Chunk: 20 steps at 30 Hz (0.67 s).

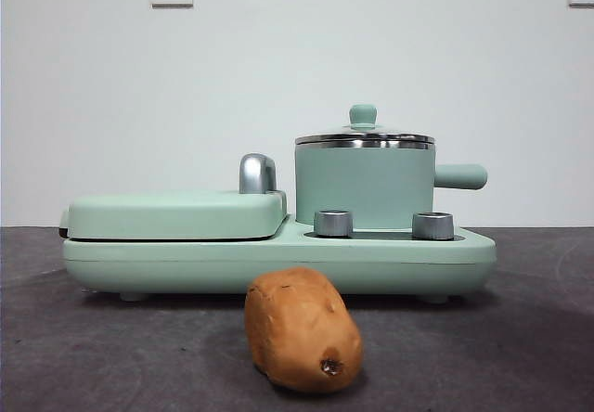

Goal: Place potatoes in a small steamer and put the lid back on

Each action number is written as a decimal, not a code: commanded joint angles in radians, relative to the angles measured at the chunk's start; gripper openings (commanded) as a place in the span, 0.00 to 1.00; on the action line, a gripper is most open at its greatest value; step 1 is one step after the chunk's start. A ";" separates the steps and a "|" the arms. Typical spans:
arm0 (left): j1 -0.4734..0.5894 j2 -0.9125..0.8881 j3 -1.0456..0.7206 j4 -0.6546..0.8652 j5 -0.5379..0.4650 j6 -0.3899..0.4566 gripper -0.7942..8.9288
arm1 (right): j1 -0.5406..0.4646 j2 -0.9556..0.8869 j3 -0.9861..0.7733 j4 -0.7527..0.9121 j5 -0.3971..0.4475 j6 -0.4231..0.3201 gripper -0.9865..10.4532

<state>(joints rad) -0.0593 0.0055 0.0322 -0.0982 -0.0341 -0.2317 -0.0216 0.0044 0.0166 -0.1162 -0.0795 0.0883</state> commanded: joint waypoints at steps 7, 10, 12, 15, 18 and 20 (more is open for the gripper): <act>-0.004 0.014 0.040 0.034 0.095 -0.219 0.09 | 0.000 0.004 0.071 0.014 -0.109 0.331 0.10; -0.011 0.051 0.115 0.013 0.124 -0.248 0.09 | 0.000 0.024 0.160 -0.031 -0.130 0.370 0.10; -0.015 0.093 0.188 -0.023 0.152 -0.250 0.09 | 0.000 0.053 0.240 -0.076 -0.145 0.384 0.10; -0.019 0.173 0.307 -0.085 0.216 -0.248 0.09 | 0.000 0.112 0.359 -0.135 -0.223 0.391 0.10; -0.021 0.262 0.429 -0.137 0.304 -0.246 0.09 | 0.000 0.185 0.483 -0.228 -0.314 0.389 0.10; -0.021 0.320 0.496 -0.154 0.374 -0.225 0.09 | 0.000 0.230 0.553 -0.287 -0.358 0.376 0.10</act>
<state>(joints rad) -0.0769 0.3122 0.4992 -0.2611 0.3138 -0.4706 -0.0216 0.2214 0.5423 -0.3939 -0.4232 0.4614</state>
